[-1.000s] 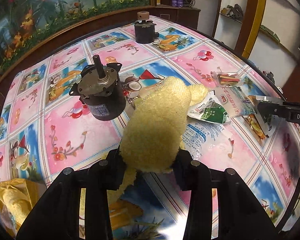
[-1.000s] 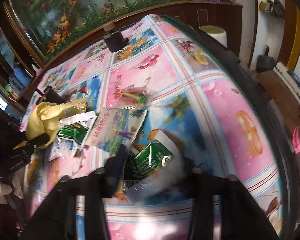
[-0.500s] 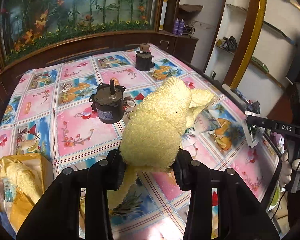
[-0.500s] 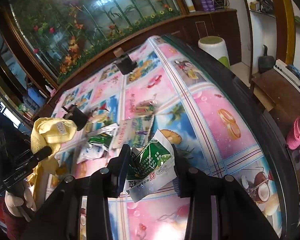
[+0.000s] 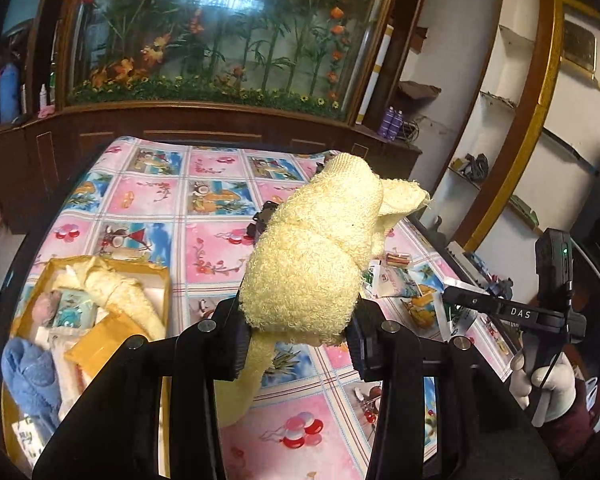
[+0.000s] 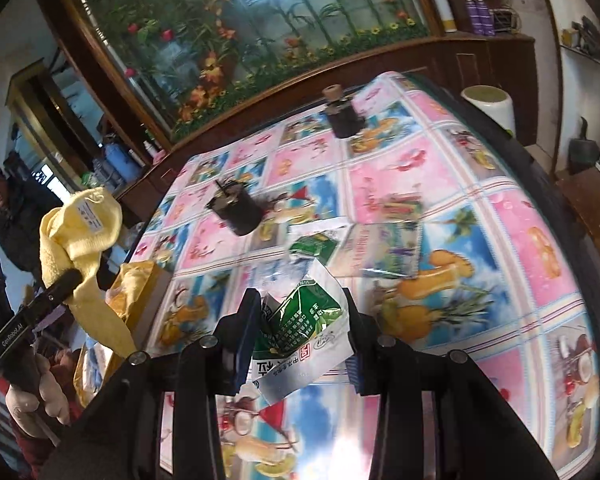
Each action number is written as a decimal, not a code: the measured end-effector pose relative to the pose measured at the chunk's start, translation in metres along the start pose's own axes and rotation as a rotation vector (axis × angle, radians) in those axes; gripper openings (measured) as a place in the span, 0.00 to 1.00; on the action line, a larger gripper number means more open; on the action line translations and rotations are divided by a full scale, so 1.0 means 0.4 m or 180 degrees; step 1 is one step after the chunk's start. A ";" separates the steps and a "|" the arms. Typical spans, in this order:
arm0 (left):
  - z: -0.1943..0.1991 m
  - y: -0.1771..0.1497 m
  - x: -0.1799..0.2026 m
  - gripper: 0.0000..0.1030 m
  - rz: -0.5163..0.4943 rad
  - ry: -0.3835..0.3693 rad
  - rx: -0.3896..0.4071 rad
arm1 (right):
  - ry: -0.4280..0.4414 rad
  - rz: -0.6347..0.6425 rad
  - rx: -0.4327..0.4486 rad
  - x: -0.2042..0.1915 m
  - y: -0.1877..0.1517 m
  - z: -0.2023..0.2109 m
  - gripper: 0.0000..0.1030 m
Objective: Organize soft objects
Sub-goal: 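Carry the towel and green packet over the box and open both tools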
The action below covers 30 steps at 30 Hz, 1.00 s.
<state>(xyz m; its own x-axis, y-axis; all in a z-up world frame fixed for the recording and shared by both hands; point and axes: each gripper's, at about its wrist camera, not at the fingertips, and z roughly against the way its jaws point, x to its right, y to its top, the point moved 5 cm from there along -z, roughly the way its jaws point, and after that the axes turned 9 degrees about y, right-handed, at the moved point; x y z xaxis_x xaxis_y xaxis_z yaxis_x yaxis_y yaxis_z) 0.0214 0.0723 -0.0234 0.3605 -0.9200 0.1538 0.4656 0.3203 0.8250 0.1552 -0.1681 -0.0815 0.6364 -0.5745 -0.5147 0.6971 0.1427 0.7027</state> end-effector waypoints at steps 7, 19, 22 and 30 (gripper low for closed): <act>0.121 -0.034 -0.128 0.38 0.0365 0.0220 0.0148 | 0.0280 0.0168 -0.0102 -0.118 -0.014 -0.045 0.37; 0.228 -0.157 -0.317 0.38 0.0902 0.0545 0.0116 | 0.0905 0.0644 -0.0533 -0.424 -0.075 -0.194 0.36; 0.241 -0.188 -0.348 0.38 0.1010 0.0581 0.0069 | 0.1032 0.0773 -0.0695 -0.500 -0.105 -0.240 0.36; 0.213 -0.275 -0.428 0.39 0.1298 0.0726 -0.0186 | 0.1254 0.0873 -0.1214 -0.634 -0.204 -0.391 0.36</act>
<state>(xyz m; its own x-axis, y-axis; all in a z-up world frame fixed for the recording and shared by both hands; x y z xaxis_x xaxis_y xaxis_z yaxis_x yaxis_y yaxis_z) -0.1603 0.1755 -0.0940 0.6887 -0.6456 0.3301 0.2916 0.6635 0.6891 -0.0116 0.0919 -0.0849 0.8328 -0.1451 -0.5342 0.5133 0.5635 0.6473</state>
